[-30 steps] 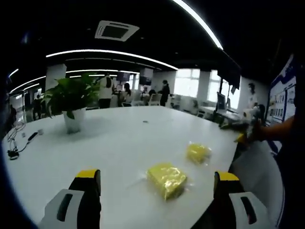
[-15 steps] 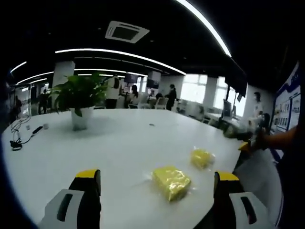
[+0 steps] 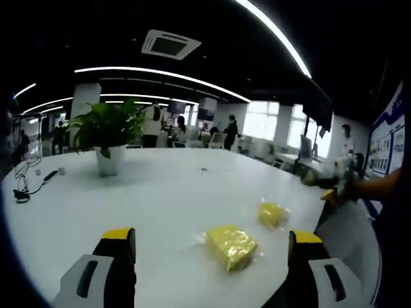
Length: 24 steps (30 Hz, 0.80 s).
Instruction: Compare the silicone blocks by pressing each to a similar depth, holding the contact briefly, and releasing to observe deformation and rebound differences across the visible hardness samples.
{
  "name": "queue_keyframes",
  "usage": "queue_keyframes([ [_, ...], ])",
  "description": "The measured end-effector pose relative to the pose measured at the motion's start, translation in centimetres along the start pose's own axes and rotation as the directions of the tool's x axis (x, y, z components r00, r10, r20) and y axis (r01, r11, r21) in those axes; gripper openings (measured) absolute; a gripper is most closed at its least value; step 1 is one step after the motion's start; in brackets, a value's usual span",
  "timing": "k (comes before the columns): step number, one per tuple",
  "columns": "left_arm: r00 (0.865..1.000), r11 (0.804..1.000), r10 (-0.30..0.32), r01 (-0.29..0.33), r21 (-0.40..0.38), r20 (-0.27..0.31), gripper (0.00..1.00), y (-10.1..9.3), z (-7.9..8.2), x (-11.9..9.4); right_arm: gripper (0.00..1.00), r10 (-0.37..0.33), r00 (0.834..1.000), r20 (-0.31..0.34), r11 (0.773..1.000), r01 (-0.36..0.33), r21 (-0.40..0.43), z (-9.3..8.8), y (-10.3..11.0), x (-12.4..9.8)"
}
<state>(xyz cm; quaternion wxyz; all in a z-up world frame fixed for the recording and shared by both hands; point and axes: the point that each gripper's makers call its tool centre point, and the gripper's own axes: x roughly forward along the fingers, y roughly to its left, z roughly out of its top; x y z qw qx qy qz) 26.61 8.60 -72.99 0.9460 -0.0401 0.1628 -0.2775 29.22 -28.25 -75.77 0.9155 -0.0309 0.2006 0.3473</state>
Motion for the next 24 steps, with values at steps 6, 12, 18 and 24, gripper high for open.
queue_keyframes([
  [6, 1.0, 1.0, 0.004, -0.004, 0.007, -0.007, 1.0, 0.29, 0.04, -0.02, 0.96, 0.001, 1.0, 0.011, 1.0, -0.001, 0.012, -0.14, 0.05, 0.06],
  [12, 1.0, 1.0, 0.005, -0.005, -0.004, 0.002, 1.0, 0.45, 0.32, 0.07, 0.96, -0.003, 1.0, 0.012, 1.0, 0.003, 0.021, -0.27, -0.24, 0.07],
  [18, 1.0, 1.0, -0.006, 0.007, 0.023, -0.01, 1.0, 0.46, 0.4, 0.25, 0.96, -0.009, 1.0, 0.022, 1.0, 0.008, 0.027, 0.04, -0.57, 0.21],
  [24, 1.0, 1.0, -0.008, 0.008, 0.01, -0.02, 1.0, 0.63, 0.09, 0.46, 0.96, -0.007, 1.0, 0.026, 1.0, 0.006, 0.031, 0.22, -0.66, 0.39],
])
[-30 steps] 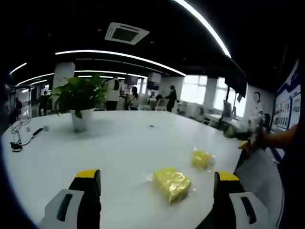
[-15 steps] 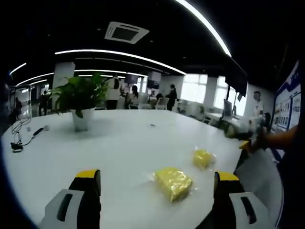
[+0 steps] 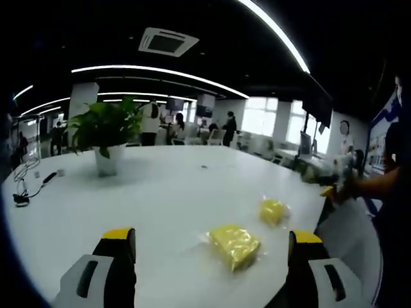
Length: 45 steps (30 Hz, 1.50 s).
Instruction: Compare the silicone blocks by pressing each to a similar depth, holding the contact briefly, and releasing to observe deformation and rebound differences across the visible hardness samples.
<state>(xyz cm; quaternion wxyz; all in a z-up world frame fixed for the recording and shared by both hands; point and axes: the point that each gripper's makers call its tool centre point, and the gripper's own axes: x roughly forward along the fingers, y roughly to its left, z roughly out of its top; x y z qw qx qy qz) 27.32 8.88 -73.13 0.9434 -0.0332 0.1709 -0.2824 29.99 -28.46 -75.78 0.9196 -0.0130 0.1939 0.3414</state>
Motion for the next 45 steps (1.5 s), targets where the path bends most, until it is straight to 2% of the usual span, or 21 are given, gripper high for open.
queue_keyframes([
  [5, 1.0, 1.0, -0.001, 0.001, -0.007, -0.008, 1.0, 0.0, -0.4, 0.2, 0.96, 0.002, 1.0, -0.02, 1.0, -0.002, 0.022, -0.7, -0.1, 0.5],
  [9, 1.0, 1.0, 0.001, -0.001, -0.024, 0.007, 1.0, 0.0, -0.1, 0.4, 0.96, 0.002, 1.0, 0.004, 1.0, -0.002, 0.02, 0.0, 0.0, 0.5],
  [13, 0.999, 1.0, -0.014, 0.013, -0.017, -0.031, 1.0, -0.4, -0.7, 0.6, 0.96, 0.01, 1.0, -0.011, 1.0, -0.01, 0.024, -0.3, 0.2, 0.7],
  [14, 0.999, 1.0, -0.024, 0.024, -0.017, -0.028, 1.0, -0.7, -0.3, 0.8, 0.96, 0.012, 1.0, -0.013, 1.0, -0.012, 0.021, -0.3, 0.2, 0.8],
  [15, 0.997, 0.995, -0.072, 0.073, -0.072, 0.015, 1.0, -2.1, 1.0, 1.4, 0.96, 0.014, 1.0, -0.017, 1.0, -0.014, 0.02, -0.3, 0.2, 0.8],
  [17, 0.99, 0.985, -0.132, 0.136, -0.106, 0.04, 1.0, -4.3, 2.6, 3.0, 0.96, 0.016, 1.0, -0.015, 1.0, -0.016, 0.017, -0.2, 0.2, 0.8],
  [19, 0.991, 0.986, -0.128, 0.132, -0.103, 0.039, 1.0, -5.3, 3.5, 4.7, 0.96, 0.015, 1.0, -0.014, 1.0, -0.015, 0.02, -0.1, 0.2, 0.7],
  [21, 0.976, 0.968, -0.208, 0.215, -0.129, 0.064, 1.0, -7.9, 4.5, 7.1, 0.96, 0.014, 1.0, -0.018, 1.0, -0.014, 0.024, -0.2, 0.3, 0.7],
  [22, 0.974, 0.961, -0.219, 0.227, -0.158, 0.063, 1.0, -8.6, 4.6, 8.1, 0.96, 0.015, 1.0, -0.014, 1.0, -0.014, 0.022, 0.0, 0.3, 0.6],
  [23, 0.974, 0.951, -0.224, 0.224, -0.211, 0.021, 1.0, -9.1, 3.9, 9.6, 0.96, 0.015, 1.0, -0.01, 1.0, -0.015, 0.02, 0.1, 0.3, 0.5],
  [25, 0.964, 0.939, -0.259, 0.236, -0.251, -0.062, 1.0, -10.3, 2.3, 11.6, 0.96, 0.018, 1.0, 0.001, 1.0, -0.018, 0.011, 0.4, 0.5, 0.3],
  [26, 0.962, 0.936, -0.261, 0.234, -0.262, -0.075, 1.0, -10.7, 1.8, 12.5, 0.96, 0.019, 1.0, 0.006, 1.0, -0.019, 0.007, 0.4, 0.7, 0.0],
  [29, 0.943, 0.892, -0.327, 0.288, -0.349, -0.056, 1.0, -13.4, 1.4, 14.8, 0.96, 0.02, 1.0, 0.007, 1.0, -0.02, 0.013, 0.0, 0.9, -0.6],
  [31, 0.944, 0.902, -0.321, 0.283, -0.327, -0.07, 1.0, -14.1, 0.7, 16.3, 0.96, 0.018, 1.0, 0.004, 0.999, -0.018, 0.026, -0.4, 0.9, -1.0],
  [34, 0.945, 0.884, -0.303, 0.23, -0.407, -0.125, 1.0, -14.0, -0.8, 17.9, 0.96, 0.019, 1.0, -0.003, 0.999, -0.018, 0.032, -0.9, 1.1, -1.4],
  [36, 0.944, 0.86, -0.303, 0.213, -0.463, -0.128, 1.0, -13.9, -1.6, 19.2, 0.96, 0.019, 1.0, 0.002, 0.999, -0.019, 0.038, -1.0, 1.2, -1.6],
  [38, 0.942, 0.818, -0.289, 0.15, -0.556, -0.171, 1.0, -13.1, -3.2, 20.3, 0.96, 0.005, 1.0, 0.018, 1.0, -0.005, 0.029, -0.6, 1.1, -1.8],
  [39, 0.942, 0.782, -0.287, 0.126, -0.61, -0.174, 0.99, -12.8, -3.6, 20.8, 0.96, 0.005, 1.0, 0.022, 0.999, -0.005, 0.036, -0.6, 1.1, -1.8],
  [40, 0.945, 0.768, -0.288, 0.133, -0.627, -0.153, 0.97, -12.7, -3.4, 21.2, 0.96, 0.006, 1.0, 0.023, 0.999, -0.007, 0.042, -0.6, 1.1, -1.8],
  [42, 0.946, 0.753, -0.281, 0.112, -0.649, -0.162, 0.92, -12.3, -3.9, 21.8, 0.96, 0.004, 1.0, 0.018, 0.999, -0.005, 0.041, -0.7, 1.1, -1.7],
  [45, 0.953, 0.751, -0.266, 0.109, -0.651, -0.147, 0.83, -11.8, -3.4, 22.6, 0.96, 0.01, 1.0, 0.017, 0.999, -0.011, 0.031, -0.2, 1.2, -1.6],
])
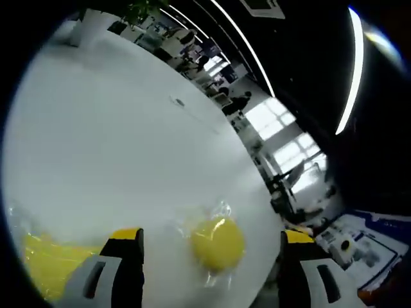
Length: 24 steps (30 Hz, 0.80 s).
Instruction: Compare the silicone blocks by pressing each to a similar depth, holding the contact briefly, and releasing to observe deformation and rebound differences across the visible hardness samples.
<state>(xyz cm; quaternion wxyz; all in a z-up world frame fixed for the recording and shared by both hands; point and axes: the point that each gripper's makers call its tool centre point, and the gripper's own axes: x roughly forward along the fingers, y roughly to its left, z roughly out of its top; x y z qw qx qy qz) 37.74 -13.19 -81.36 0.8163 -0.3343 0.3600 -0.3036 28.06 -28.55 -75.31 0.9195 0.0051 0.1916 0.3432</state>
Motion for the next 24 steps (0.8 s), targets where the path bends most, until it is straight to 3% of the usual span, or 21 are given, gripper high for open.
queue_keyframes([
  [4, 1.0, 0.999, 0.018, -0.019, -0.042, -0.016, 0.79, 0.2, 0.1, 0.8, 0.96, 0.001, 1.0, 0.007, 1.0, 0.0, -0.018, 0.8, 0.1, 0.0],
  [8, 0.999, 0.997, 0.036, -0.038, -0.061, -0.03, 0.65, 0.5, -0.5, 1.5, 0.96, -0.001, 1.0, 0.011, 1.0, 0.001, -0.019, 1.0, 0.0, 0.1],
  [10, 0.997, 0.991, 0.053, -0.059, -0.117, -0.054, 0.58, 0.5, -1.1, 1.6, 0.96, -0.001, 1.0, 0.012, 1.0, 0.002, -0.019, 1.0, 0.0, 0.2],
  [12, 0.999, 0.992, 0.044, -0.047, -0.118, -0.03, 0.54, 0.4, -0.7, 1.7, 0.96, 0.0, 1.0, 0.021, 1.0, 0.0, -0.015, 1.3, 0.1, 0.2],
  [18, 0.991, 0.982, 0.116, -0.125, -0.143, -0.07, 0.29, 2.0, -1.4, 1.7, 0.96, 0.006, 1.0, 0.03, 1.0, -0.006, -0.025, 1.7, 0.4, 0.2],
  [24, 0.99, 0.983, 0.121, -0.13, -0.131, -0.073, 0.25, 2.3, -1.4, 2.6, 0.96, -0.002, 1.0, 0.023, 1.0, 0.003, -0.02, 1.5, 0.2, 0.1],
])
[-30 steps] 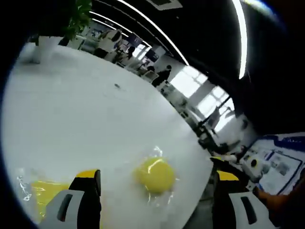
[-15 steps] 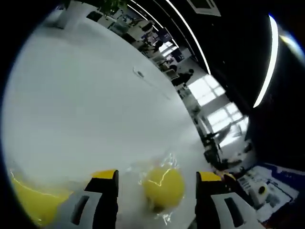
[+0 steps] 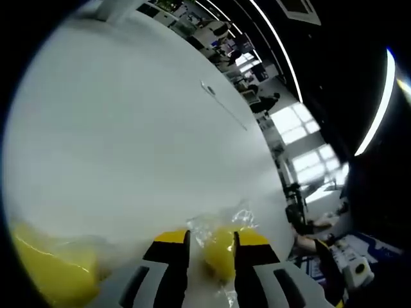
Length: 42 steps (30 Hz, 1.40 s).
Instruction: Compare the silicone blocks by pressing each to a similar depth, holding the contact briefly, and releasing to observe deformation and rebound differences across the visible hardness samples.
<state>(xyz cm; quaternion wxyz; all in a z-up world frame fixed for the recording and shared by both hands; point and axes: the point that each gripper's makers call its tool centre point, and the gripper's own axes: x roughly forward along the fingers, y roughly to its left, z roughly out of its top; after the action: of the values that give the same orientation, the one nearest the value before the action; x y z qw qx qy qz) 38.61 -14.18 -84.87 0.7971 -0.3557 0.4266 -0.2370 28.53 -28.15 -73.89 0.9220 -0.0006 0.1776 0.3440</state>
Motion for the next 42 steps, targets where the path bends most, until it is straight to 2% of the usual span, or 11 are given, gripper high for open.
queue_keyframes([
  [9, 1.0, 0.999, 0.023, -0.023, 0.023, -0.011, 0.11, 0.7, -0.2, 0.5, 0.96, -0.005, 1.0, 0.001, 1.0, 0.005, -0.003, 0.2, 0.0, 0.1],
  [12, 1.0, 1.0, 0.017, -0.017, 0.011, -0.018, 0.11, 0.6, -0.3, 0.6, 0.96, -0.008, 1.0, -0.001, 1.0, 0.008, 0.001, 0.0, -0.1, 0.2],
  [15, 1.0, 0.999, 0.02, -0.02, 0.035, -0.01, 0.07, 0.6, -0.1, 0.9, 0.96, -0.008, 1.0, 0.0, 1.0, 0.008, 0.004, 0.0, -0.1, 0.3],
  [17, 1.0, 0.993, 0.004, -0.005, 0.118, 0.009, 0.02, 0.1, 0.3, 0.9, 0.96, -0.006, 1.0, -0.004, 1.0, 0.006, 0.004, -0.1, -0.1, 0.4],
  [18, 1.0, 0.993, 0.016, -0.016, 0.119, -0.001, 0.0, -0.1, 0.1, 0.8, 0.96, -0.005, 1.0, -0.005, 1.0, 0.005, 0.005, -0.1, -0.2, 0.5],
  [22, 1.0, 0.994, -0.021, 0.02, 0.109, 0.01, 0.0, -1.0, 0.4, 0.8, 0.96, -0.004, 1.0, -0.003, 1.0, 0.004, 0.006, -0.1, -0.2, 0.6],
  [28, 0.993, 0.973, -0.113, 0.106, 0.203, 0.022, 0.0, -3.7, 1.2, 0.2, 0.96, -0.004, 1.0, -0.006, 1.0, 0.004, 0.008, -0.1, -0.3, 0.9],
  [31, 0.991, 0.941, -0.133, 0.131, 0.312, -0.016, 0.0, -4.5, 0.9, -0.1, 0.96, -0.003, 1.0, -0.009, 1.0, 0.003, 0.008, -0.2, -0.3, 1.1],
  [33, 0.991, 0.942, -0.134, 0.131, 0.309, -0.011, 0.0, -4.8, 1.1, -0.2, 0.96, -0.003, 1.0, -0.009, 1.0, 0.003, 0.005, -0.1, -0.3, 1.3],
  [37, 0.974, 0.88, -0.226, 0.201, 0.43, 0.007, 0.0, -7.6, 1.9, -1.1, 0.96, -0.005, 1.0, -0.002, 1.0, 0.005, 0.005, 0.2, -0.5, 1.4],
  [42, 0.962, 0.822, -0.273, 0.241, 0.516, -0.015, 0.0, -10.5, 2.6, -2.2, 0.96, -0.007, 1.0, 0.001, 1.0, 0.007, 0.001, 0.4, -0.6, 1.4],
])
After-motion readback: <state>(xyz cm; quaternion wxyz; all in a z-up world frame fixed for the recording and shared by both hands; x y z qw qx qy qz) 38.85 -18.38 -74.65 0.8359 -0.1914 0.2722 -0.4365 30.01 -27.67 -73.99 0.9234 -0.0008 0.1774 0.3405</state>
